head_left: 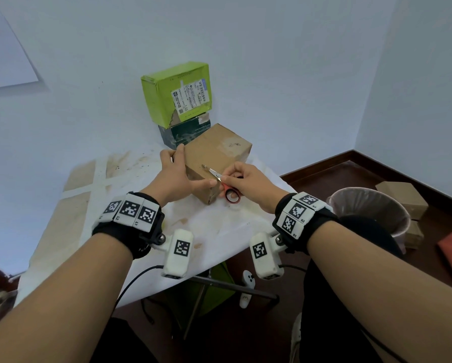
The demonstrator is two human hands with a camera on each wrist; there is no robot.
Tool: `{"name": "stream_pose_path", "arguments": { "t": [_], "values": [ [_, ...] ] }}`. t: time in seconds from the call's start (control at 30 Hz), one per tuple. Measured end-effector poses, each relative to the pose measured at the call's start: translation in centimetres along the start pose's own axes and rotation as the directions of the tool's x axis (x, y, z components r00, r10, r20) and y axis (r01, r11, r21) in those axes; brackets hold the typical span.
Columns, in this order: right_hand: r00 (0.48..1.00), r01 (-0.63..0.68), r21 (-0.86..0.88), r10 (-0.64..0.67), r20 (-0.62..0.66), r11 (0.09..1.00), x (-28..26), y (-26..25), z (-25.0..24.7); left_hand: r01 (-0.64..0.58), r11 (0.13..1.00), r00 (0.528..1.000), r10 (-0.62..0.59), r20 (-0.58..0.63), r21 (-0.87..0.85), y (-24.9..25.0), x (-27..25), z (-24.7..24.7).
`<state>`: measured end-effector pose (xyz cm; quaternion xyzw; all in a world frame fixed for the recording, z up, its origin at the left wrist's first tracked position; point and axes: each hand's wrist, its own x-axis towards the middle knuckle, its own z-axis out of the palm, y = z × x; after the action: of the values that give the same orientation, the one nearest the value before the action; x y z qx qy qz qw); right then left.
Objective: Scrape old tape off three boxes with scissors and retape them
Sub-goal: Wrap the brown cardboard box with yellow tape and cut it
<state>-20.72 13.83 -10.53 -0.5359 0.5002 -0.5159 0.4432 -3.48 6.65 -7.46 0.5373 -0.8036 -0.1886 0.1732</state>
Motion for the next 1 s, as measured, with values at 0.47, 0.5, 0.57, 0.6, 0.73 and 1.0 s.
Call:
{"name": "stream_pose_path", "arguments": {
  "t": [0.47, 0.5, 0.57, 0.6, 0.73, 1.0],
  "values": [
    [0.828, -0.212, -0.064, 0.145, -0.542, 0.975, 3.7, 1.4, -3.5, 0.029, 0.999, 0.999, -0.028, 0.035, -0.019, -0.1, -0.1, -0.3],
    [0.822, -0.263, -0.068, 0.187, -0.537, 0.962, 4.0, 2.0, -4.1, 0.033, 0.999, 0.999, -0.033, 0.035, -0.022, -0.1, -0.2, -0.4],
    [0.837, -0.358, -0.138, 0.252, -0.485, 0.924, 4.1, 2.8, -5.1, 0.037, 0.999, 0.999, -0.036, 0.032, -0.021, 0.0, -0.2, -0.4],
    [0.855, -0.392, -0.178, 0.285, -0.434, 0.903, 3.9, 3.0, -5.2, 0.038, 0.999, 0.999, -0.037, 0.032, -0.02, 0.0, -0.2, -0.4],
    [0.887, -0.448, -0.337, 0.363, -0.286, 0.828, 3.5, 3.2, -4.8, 0.043, 0.998, 0.998, -0.042, 0.041, -0.04, 0.0, -0.4, -0.5],
    [0.896, -0.441, -0.539, 0.315, -0.314, 0.718, 3.8, 1.8, -3.5, 0.076, 0.995, 0.996, -0.072, 0.054, -0.067, -0.1, -0.6, -0.8]
  ]
}}
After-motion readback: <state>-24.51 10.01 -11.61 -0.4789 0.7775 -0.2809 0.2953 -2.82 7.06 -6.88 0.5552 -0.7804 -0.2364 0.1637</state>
